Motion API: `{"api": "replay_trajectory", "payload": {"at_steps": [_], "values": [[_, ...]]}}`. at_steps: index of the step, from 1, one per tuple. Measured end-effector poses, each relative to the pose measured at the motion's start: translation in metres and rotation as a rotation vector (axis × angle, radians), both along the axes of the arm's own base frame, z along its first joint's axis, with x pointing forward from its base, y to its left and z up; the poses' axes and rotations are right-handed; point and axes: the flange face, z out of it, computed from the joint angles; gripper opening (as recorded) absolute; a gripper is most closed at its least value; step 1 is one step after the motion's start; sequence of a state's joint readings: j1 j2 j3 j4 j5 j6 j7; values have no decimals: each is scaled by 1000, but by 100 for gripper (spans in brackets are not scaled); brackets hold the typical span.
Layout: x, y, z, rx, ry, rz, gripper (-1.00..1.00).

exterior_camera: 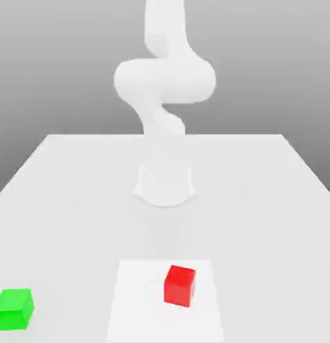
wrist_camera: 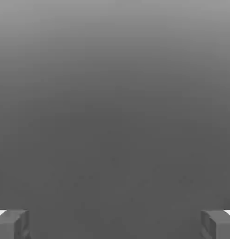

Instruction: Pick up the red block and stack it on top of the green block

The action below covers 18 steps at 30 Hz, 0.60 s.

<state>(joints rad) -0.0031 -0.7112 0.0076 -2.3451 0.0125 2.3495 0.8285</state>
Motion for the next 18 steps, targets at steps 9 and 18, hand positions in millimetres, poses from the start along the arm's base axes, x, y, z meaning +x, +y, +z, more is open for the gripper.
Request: {"api": "replay_trajectory", "payload": {"at_steps": [9, 18], "values": [[70, 13, -205, 72, 318, -90, 0], [43, 25, -401, 88, 625, -205, 0]]}}
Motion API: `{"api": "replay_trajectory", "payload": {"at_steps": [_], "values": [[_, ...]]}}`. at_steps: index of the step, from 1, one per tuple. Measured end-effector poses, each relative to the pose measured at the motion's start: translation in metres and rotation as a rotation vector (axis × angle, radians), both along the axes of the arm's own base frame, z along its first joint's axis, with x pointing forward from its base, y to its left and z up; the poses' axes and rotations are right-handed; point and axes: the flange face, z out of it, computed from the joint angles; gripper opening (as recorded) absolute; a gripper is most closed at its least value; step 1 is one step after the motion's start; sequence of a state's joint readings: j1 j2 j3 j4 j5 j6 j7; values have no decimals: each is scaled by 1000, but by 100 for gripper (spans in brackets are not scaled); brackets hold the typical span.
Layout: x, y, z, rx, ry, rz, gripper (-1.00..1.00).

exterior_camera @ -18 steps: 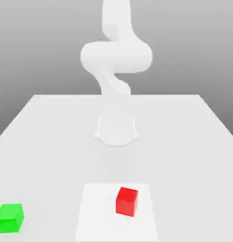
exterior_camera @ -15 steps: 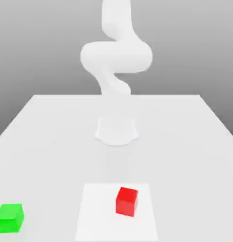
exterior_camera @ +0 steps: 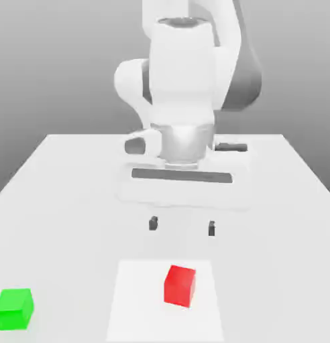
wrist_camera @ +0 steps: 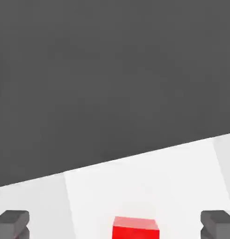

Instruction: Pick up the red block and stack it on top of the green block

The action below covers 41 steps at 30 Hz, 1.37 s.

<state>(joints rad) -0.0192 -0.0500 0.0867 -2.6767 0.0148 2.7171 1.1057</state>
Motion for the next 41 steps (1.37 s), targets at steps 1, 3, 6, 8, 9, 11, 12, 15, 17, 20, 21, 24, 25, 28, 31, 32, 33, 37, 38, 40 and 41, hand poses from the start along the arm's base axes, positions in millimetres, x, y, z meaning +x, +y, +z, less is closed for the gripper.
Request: {"api": "replay_trajectory", "payload": {"at_steps": [1, 3, 6, 8, 9, 11, 12, 15, 17, 20, 21, 24, 25, 28, 31, 32, 33, 37, 38, 40, 41], "values": [[-8, 1, -20, -2, 34, -12, 0], [-19, 1, -51, -5, 76, -28, 0], [-21, 1, -85, -6, 88, -32, 0], [-22, 1, -106, -6, 90, -33, 0], [-23, 1, -113, -6, 90, -33, -100], [-23, 1, -113, -6, 89, -33, -100], [-23, 1, -113, -6, 89, -33, -100], [-23, 1, -117, -6, 89, -33, -100], [-23, 1, -106, -7, 89, -33, -100], [-22, 1, -78, -7, 89, -33, -100], [-22, 1, -68, -7, 89, -33, -100], [-6, -42, -48, 0, 91, -116, -100], [3, -65, -45, 3, 92, -155, -100], [23, -138, -35, 11, 93, -262, -100], [28, -212, -26, 14, 92, -363, -100], [26, -237, -23, 15, 91, -395, -100], [24, -261, -21, 15, 90, -428, -100], [19, -300, -65, 15, 89, -478, -100], [18, -301, -74, 15, 89, -480, 100], [18, -301, -74, 15, 89, -480, 100], [18, -301, -74, 15, 89, -480, 100]]}}
